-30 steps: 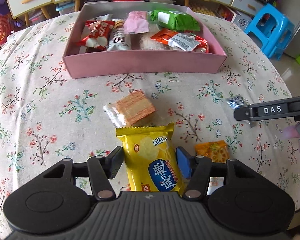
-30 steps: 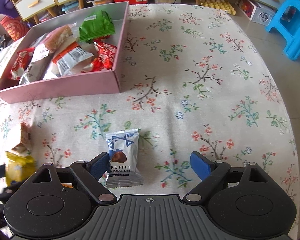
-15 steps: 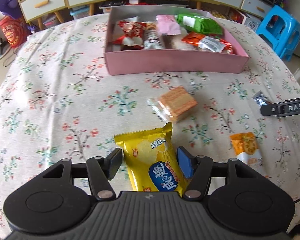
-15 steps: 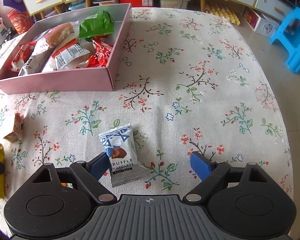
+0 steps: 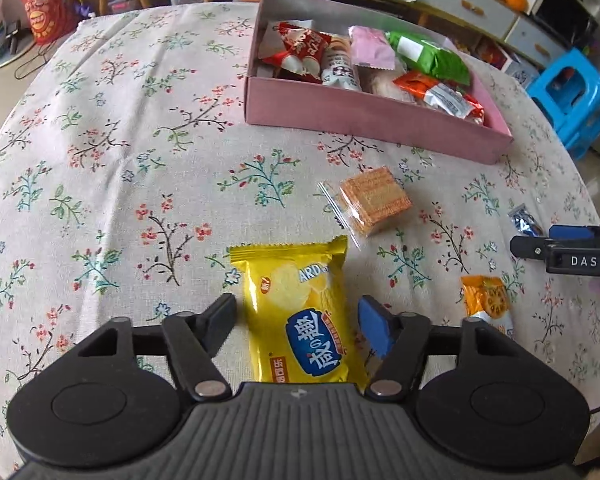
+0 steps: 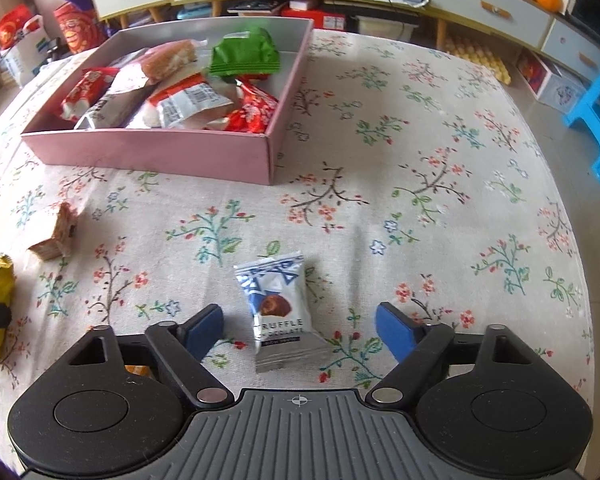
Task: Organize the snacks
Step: 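Grasp the yellow chip bag with left tool while right tool grasps the truffle chocolate packet, then carry both snacks into the pink box and open both tools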
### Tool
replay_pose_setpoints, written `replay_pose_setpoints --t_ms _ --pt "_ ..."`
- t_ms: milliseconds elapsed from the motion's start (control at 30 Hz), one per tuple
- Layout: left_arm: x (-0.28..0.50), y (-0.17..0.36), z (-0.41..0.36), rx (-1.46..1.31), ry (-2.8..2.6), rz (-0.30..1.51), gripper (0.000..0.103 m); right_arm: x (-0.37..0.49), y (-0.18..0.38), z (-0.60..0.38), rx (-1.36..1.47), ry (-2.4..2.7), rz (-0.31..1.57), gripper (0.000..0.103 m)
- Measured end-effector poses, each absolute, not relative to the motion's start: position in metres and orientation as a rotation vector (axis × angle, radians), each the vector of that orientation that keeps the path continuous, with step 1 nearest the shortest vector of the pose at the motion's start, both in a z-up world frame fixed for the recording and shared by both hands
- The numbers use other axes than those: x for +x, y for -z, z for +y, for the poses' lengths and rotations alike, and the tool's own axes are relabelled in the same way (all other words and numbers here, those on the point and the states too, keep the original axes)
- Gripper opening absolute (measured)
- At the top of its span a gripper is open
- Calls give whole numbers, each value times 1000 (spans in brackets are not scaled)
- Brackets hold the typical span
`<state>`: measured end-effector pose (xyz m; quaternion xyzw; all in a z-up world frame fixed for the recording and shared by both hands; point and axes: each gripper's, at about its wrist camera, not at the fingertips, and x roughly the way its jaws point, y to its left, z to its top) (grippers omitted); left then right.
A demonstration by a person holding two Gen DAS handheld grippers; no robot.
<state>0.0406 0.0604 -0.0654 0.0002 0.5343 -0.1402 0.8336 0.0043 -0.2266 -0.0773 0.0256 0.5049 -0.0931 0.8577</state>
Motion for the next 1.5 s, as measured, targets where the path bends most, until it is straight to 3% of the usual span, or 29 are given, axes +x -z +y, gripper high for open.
replay_pose_setpoints --t_ms 100,233,300,1033,1500 --pt "40 64 63 -9 295 1131 52 5 76 -222 44 181 1054 65" --pt "41 63 64 -18 289 1130 50 5 73 -216 46 147 1050 35" --pt "41 62 64 -28 284 1129 50 5 72 -212 43 137 1050 27" --pt "47 33 71 -119 295 1042 49 13 50 -204 149 77 1000 25" --pt "90 15 67 -319 290 901 49 47 28 -201 325 35 856 25"
